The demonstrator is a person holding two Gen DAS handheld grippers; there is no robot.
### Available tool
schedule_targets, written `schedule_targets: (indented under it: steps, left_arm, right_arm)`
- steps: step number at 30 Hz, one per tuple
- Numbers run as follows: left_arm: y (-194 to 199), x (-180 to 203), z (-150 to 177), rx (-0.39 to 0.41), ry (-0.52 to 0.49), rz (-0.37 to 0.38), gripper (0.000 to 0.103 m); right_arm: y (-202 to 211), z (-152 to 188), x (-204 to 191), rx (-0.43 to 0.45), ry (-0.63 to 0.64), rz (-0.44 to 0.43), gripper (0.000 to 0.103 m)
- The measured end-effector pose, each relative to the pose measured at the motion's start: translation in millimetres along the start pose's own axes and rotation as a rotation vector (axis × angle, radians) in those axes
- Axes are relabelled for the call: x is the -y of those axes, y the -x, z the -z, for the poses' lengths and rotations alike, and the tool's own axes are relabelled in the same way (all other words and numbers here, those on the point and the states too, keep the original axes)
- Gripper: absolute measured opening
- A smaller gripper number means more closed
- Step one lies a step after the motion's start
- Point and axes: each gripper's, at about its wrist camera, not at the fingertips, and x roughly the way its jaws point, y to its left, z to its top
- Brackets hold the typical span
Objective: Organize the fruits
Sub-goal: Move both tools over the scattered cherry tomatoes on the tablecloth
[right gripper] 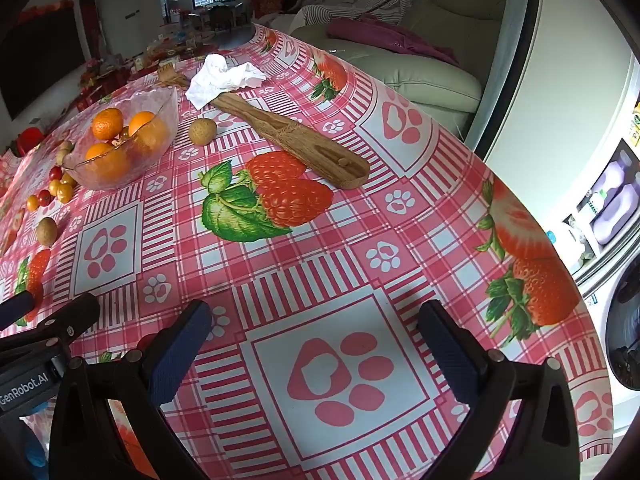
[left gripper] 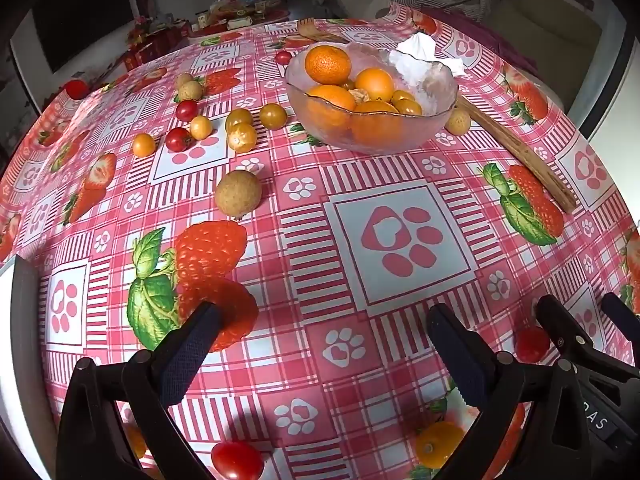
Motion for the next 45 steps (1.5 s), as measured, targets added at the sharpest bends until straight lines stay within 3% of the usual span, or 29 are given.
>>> schedule_targets:
  steps: [3, 7, 11, 14, 16, 21, 29, 38, 45]
  left_arm:
    - [4, -6, 0, -0.019, 0.003, 0.01, 0.103]
    - [51, -29, 13, 0.152, 0.051, 0.059, 0.103]
    - [102, -54, 43, 0.225, 0.074, 0.121, 0.103]
    - [120, -70, 74, 0.232, 0.042, 0.065, 0.103]
    - [124, -80, 78, 0.205, 0.056, 0.036, 0.103]
    - [116, -109, 112, 0.159, 0.111, 0.087, 0.103]
    - [111, -148, 144, 0.133, 0.157, 0.109, 0.103]
    - [121, -169, 164, 0.123, 0.128, 0.025, 0.103]
    - [144, -156, 184, 0.167, 0.122, -0.031, 0.103]
  right_arm:
    - [3, 0, 1, -0.027, 0.013, 0.005, 0.103]
    - [33, 12, 2, 0.022, 0.049, -0.017, 0.103]
    - [58, 22, 2, 0.046, 0.076, -0.078, 0.103]
    - [76, 36, 0, 0.038, 0.063, -0.144, 0.103]
    - [85, 47, -4, 0.012, 0.06, -0.195, 0.103]
    - [91, 71, -22, -0.074, 0.075, -0.316, 0.103]
    - [117, 88, -45, -0.06, 0.129, -0.322, 0.103]
    - [131, 104, -70, -0.061, 0.193, -0.337, 0.103]
    - [135, 120, -83, -0.073, 0.237, -0.348, 0.103]
